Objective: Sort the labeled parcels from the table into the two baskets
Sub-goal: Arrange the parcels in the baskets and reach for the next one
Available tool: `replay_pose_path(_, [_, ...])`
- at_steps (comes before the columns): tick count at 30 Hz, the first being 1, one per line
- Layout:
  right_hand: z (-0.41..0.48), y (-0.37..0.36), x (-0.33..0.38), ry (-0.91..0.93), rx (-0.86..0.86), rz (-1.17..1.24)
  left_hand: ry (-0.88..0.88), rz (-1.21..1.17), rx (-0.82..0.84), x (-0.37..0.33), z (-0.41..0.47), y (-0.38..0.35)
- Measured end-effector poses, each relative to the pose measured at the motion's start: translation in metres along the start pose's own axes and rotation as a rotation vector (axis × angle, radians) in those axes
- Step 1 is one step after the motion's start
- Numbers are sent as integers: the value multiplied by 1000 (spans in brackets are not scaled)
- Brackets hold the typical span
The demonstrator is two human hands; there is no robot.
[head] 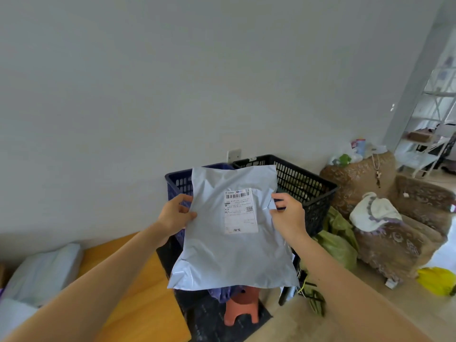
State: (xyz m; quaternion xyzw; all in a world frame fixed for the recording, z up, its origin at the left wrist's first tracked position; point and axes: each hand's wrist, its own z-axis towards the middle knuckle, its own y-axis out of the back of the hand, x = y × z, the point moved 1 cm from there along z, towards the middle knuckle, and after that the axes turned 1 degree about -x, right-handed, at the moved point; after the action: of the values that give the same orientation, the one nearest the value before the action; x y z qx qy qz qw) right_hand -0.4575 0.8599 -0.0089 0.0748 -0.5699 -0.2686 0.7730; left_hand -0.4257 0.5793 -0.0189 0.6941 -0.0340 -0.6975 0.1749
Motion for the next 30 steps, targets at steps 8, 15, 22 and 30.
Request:
replay_pose_path(8, [120,-35,-7,68,108,-62,-52,10,-106,-4,107,-9])
replay_pose_path(15, [193,-64,-34,113,176,-142,-83,77,-145,1,174,-31])
replay_pose_path(22, [263,-112,-72,210,325,-237,14,220,-252,24,231,-54])
replay_pose_path(30, [299,-187,-117,235,588,-199,270,441,-252,68,259,-73])
